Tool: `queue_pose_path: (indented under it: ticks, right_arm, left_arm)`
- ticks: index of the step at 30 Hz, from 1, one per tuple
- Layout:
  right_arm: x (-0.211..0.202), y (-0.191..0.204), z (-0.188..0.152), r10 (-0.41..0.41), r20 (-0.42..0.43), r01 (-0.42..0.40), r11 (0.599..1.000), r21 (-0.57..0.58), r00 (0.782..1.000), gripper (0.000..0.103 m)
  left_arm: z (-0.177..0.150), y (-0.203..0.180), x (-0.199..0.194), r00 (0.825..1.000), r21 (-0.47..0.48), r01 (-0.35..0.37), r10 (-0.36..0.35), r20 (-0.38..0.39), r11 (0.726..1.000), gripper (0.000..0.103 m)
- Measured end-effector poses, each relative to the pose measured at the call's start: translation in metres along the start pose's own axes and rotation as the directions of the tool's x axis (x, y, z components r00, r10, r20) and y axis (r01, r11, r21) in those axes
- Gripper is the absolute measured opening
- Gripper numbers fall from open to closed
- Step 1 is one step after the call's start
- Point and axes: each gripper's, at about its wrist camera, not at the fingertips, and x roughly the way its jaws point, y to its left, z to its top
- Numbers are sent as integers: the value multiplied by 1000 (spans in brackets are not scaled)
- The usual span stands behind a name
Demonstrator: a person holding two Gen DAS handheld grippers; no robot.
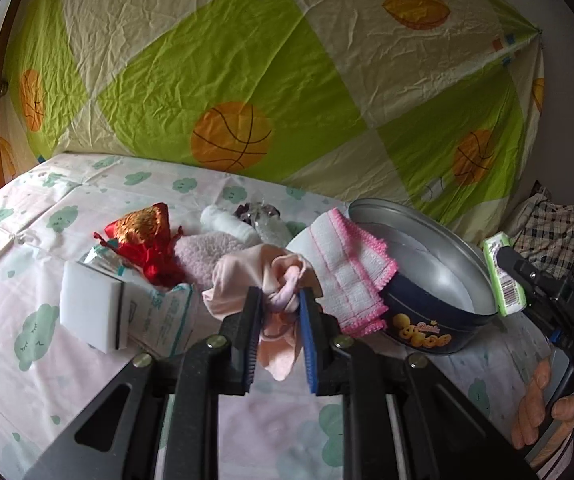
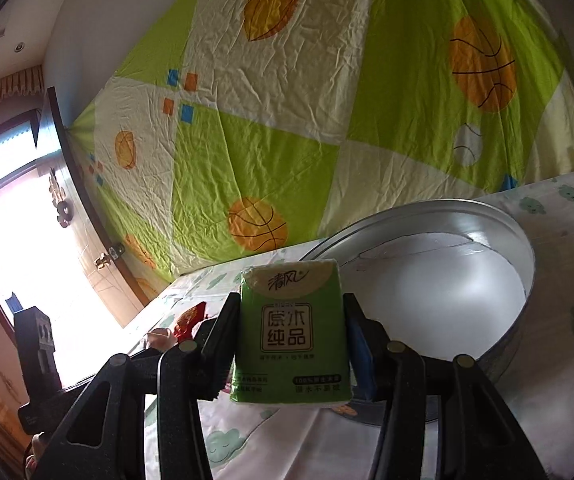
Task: Organize soft objects
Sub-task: 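Carry the tissue pack over the tin with the right gripper while the left gripper grasps the pink cloth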
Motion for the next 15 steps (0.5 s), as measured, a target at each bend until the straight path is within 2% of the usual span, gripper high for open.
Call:
queue_pose_path:
  ticks: [5,11,15]
  right_arm:
    - [-12,-2,5,-150,101,154,988,-33,984,52]
    - [-18,-3,12,-308,207,332,939,-91,929,52]
    - [-12,-12,17,-369,210,399,909,-122,905,52]
  left_arm:
    - [16,-23,-8,996,98,25,-33,79,995,17]
    - [29,-53,6,991,150,84,-98,88,985,17]
    - [37,-77,18,987,185,115,-133,90,976,17]
